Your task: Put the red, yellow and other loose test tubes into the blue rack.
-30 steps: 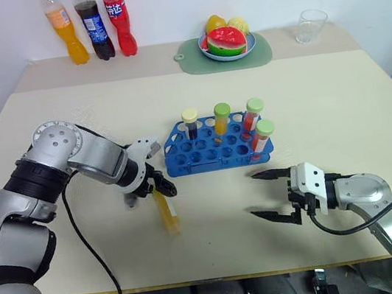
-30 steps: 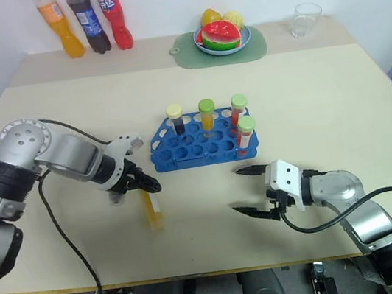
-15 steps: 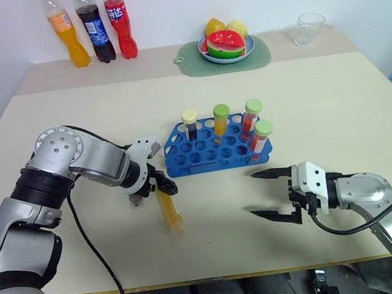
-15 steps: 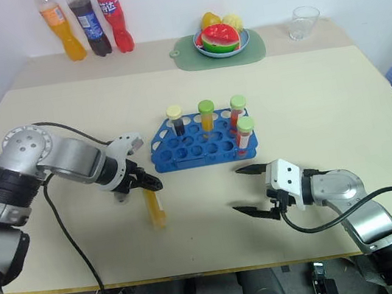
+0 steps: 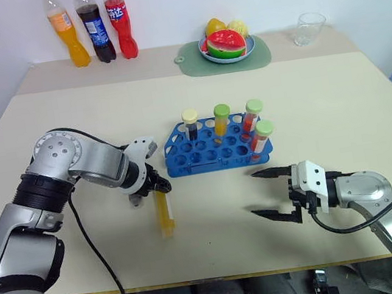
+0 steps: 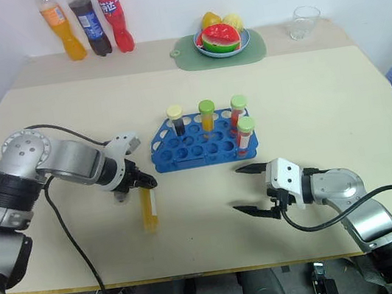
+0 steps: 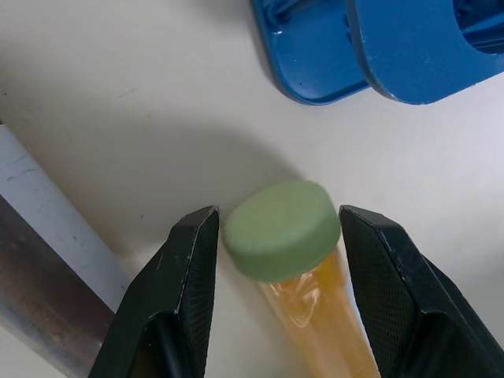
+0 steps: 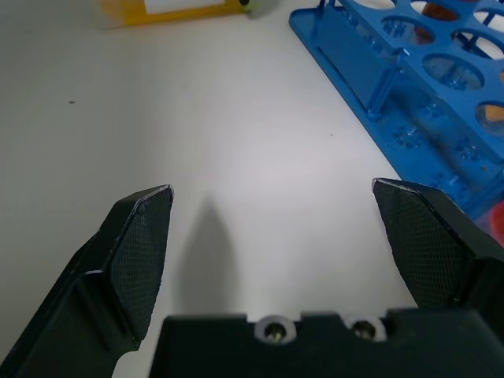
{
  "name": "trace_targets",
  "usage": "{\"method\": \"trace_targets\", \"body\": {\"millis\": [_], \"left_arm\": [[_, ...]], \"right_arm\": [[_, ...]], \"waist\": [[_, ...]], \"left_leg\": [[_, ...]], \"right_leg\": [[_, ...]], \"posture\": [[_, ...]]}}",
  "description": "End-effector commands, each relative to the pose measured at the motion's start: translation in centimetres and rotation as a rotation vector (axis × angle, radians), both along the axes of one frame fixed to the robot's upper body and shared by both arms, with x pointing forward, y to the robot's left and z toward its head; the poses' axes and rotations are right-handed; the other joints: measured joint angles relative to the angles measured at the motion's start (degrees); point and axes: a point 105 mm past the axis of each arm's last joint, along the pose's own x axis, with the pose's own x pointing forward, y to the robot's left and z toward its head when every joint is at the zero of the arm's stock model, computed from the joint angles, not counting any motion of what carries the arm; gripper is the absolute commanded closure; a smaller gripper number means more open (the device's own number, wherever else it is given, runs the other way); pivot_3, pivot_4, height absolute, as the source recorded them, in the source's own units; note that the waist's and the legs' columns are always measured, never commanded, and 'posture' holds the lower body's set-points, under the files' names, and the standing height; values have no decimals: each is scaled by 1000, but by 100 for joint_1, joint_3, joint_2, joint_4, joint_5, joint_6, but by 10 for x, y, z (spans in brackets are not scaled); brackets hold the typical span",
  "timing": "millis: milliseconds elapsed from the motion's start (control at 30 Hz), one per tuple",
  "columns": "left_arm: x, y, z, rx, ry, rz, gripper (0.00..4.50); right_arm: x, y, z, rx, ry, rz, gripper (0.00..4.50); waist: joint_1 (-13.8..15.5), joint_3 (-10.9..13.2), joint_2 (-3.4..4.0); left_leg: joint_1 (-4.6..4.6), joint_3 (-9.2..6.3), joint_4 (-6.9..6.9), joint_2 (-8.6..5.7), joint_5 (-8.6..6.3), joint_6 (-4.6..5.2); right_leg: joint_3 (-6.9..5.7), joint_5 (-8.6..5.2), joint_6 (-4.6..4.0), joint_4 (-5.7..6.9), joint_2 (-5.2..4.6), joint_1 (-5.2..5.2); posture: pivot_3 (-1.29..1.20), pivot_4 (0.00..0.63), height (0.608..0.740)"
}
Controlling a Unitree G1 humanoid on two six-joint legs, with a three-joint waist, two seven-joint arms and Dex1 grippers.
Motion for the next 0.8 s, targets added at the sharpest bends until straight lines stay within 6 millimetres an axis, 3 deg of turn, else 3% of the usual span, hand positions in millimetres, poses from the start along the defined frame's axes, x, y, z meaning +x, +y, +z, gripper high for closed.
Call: {"method": "trace_targets", "body": {"millis": [33,133,267,667,800], "left_arm": [[0,-1,-4,15,-11,17,1984],[0,-1,-3,23,-26,13,1984],[0,0,-3,28,-38,18,3153],[6,-3,3,-19,-67,62,3153],[7,-7,17,-80,-122,51,3153]], "right_arm": [[5,-2,12,7,-53,6,0],[7,-2,13,5,-54,6,0],[8,-2,14,6,-59,3,0],[12,1,10,27,-82,-44,0],[11,3,5,31,-87,-56,0]], "waist": [[1,0,0],[3,0,0],[2,0,0],[2,1,-1],[1,3,-4]], "left_leg": [[1,0,0,0,0,0],[0,0,0,0,0,0],[-1,-1,0,0,0,0],[-2,-1,0,-1,0,0],[-5,-1,0,-1,0,-1]], "right_leg": [[0,0,0,0,0,0],[0,0,0,0,0,0],[-1,0,0,0,-1,0],[-1,-1,-2,-2,-1,0],[-2,-1,-2,-3,-1,-2]], "posture": [[0,150,740],[0,150,740],[0,150,740],[0,150,740],[0,150,740]]}}
